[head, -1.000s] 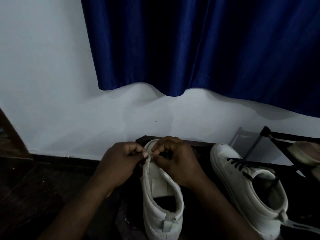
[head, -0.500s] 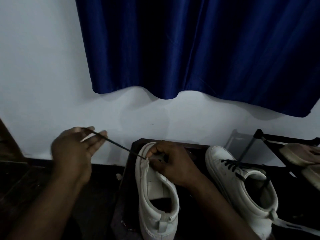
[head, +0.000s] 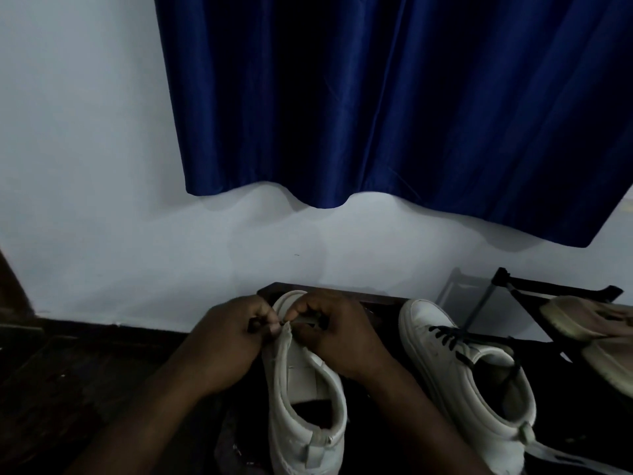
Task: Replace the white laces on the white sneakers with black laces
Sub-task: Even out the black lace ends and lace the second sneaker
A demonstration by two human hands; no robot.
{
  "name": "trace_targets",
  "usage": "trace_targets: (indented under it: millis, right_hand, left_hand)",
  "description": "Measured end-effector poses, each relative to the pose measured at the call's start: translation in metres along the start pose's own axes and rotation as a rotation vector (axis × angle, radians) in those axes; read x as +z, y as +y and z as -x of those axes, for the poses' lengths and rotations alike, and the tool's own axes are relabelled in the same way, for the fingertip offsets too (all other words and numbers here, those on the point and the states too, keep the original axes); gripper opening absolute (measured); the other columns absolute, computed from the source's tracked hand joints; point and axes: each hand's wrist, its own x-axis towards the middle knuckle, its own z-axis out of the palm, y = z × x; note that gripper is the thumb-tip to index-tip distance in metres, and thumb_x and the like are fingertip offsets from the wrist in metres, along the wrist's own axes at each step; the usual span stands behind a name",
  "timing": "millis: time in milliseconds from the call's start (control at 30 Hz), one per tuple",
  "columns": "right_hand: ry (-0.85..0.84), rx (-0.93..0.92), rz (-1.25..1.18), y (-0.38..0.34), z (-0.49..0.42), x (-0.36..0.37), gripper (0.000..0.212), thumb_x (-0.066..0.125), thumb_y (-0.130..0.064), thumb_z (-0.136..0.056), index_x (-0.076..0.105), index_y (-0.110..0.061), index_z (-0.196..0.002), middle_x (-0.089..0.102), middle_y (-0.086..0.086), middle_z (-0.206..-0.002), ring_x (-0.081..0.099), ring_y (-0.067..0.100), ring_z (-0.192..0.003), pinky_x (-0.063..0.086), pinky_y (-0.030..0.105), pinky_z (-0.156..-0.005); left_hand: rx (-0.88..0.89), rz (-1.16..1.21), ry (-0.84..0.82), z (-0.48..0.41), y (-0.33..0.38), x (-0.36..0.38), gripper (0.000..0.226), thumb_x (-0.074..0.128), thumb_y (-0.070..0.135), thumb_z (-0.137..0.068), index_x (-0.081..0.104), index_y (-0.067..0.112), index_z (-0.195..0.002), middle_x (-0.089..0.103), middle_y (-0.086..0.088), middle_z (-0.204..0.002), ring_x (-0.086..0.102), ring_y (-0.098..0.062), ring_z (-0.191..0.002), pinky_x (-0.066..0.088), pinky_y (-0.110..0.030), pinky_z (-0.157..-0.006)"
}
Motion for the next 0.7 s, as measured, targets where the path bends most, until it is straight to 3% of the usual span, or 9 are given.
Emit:
trace_targets:
  millis: [100,200,267,333,433,467,533,600,700]
  right_hand:
    - [0.005,0.018,-0.015,0.000,0.000,-0.001,0.013,0.070,-0.021,-0.076,0.079,-0.024,-0.086,0.075,-0.012,-0.088,0.070,0.004,-0.086,0.056,0.028,-0.080]
    - [0.015,0.018,-0.025,-0.001,0.000,-0.001,0.013,0.070,-0.021,-0.077,0.079,-0.024,-0.086,0.075,-0.011,-0.088,0.070,0.004,-0.086,0.055,0.026,-0.079]
    - [0.022,0.014,-0.023,0.000,0.000,-0.001,0.014,0.072,-0.016,-0.076,0.079,-0.023,-0.087,0.075,-0.010,-0.088,0.070,0.004,-0.086,0.055,0.025,-0.079]
    - [0.022,0.008,-0.027,0.001,0.000,0.000,0.015,0.073,-0.011,-0.077,0.079,-0.021,-0.087,0.075,-0.010,-0.088,0.068,0.001,-0.084,0.051,0.018,-0.076]
    - [0.022,0.000,-0.018,0.001,0.000,0.000,0.015,0.074,-0.010,-0.077,0.079,-0.021,-0.086,0.074,-0.011,-0.086,0.065,-0.002,-0.081,0.046,0.013,-0.074]
    - [0.024,0.000,-0.019,0.001,0.001,0.001,0.015,0.073,-0.011,-0.077,0.079,-0.021,-0.086,0.074,-0.011,-0.086,0.066,-0.001,-0.082,0.046,0.013,-0.074]
    - [0.028,0.001,-0.025,0.002,0.001,0.001,0.015,0.072,-0.011,-0.077,0.079,-0.021,-0.086,0.074,-0.010,-0.087,0.067,0.002,-0.084,0.049,0.016,-0.075]
    - [0.027,0.010,-0.014,0.003,0.002,0.000,0.015,0.072,-0.012,-0.078,0.079,-0.022,-0.086,0.074,-0.010,-0.088,0.068,0.003,-0.086,0.049,0.017,-0.077]
    - [0.023,0.020,0.002,0.003,0.001,0.000,0.014,0.072,-0.014,-0.078,0.079,-0.024,-0.087,0.075,-0.011,-0.089,0.067,0.002,-0.087,0.048,0.015,-0.078]
  left_hand:
    - [0.113,-0.093,0.059,0.000,-0.001,-0.003,0.018,0.077,0.024,-0.088,0.067,0.033,-0.076,0.065,0.014,-0.082,0.059,0.002,-0.076,0.043,-0.022,-0.067]
    - [0.209,-0.193,0.071,-0.001,-0.006,0.002,0.026,0.069,0.014,-0.091,0.059,0.033,-0.076,0.057,0.012,-0.083,0.056,-0.002,-0.079,0.046,-0.032,-0.072]
    - [0.164,-0.254,0.141,-0.002,-0.005,0.003,0.026,0.064,0.011,-0.091,0.053,0.030,-0.077,0.058,0.011,-0.080,0.060,-0.013,-0.078,0.048,-0.036,-0.070]
    - [0.008,-0.233,0.327,-0.008,-0.009,-0.007,0.021,0.059,0.006,-0.090,0.054,0.024,-0.081,0.065,0.004,-0.078,0.065,-0.028,-0.078,0.052,-0.037,-0.071]
    - [-0.261,0.287,0.696,-0.020,-0.027,-0.037,0.028,0.051,-0.002,-0.094,0.058,0.022,-0.080,0.076,0.001,-0.092,0.068,-0.024,-0.084,0.048,-0.035,-0.075]
    - [-0.270,0.534,0.736,-0.021,-0.028,-0.045,0.029,0.049,0.000,-0.097,0.055,0.021,-0.079,0.078,-0.002,-0.097,0.066,-0.017,-0.072,0.045,-0.032,-0.067]
    - [-0.262,0.907,0.649,-0.019,-0.022,-0.045,0.031,0.044,-0.001,-0.103,0.048,0.020,-0.080,0.078,-0.009,-0.103,0.040,-0.008,-0.043,0.032,-0.022,-0.046]
    - [-0.258,1.089,0.473,-0.015,-0.008,-0.035,0.027,0.043,0.000,-0.104,0.052,0.016,-0.085,0.078,-0.009,-0.088,0.029,-0.006,-0.037,0.023,-0.017,-0.039]
    - [-0.202,0.786,0.260,-0.012,0.002,-0.015,0.021,0.053,0.010,-0.103,0.062,0.018,-0.086,0.062,-0.006,-0.064,0.038,-0.008,-0.041,0.030,-0.021,-0.043]
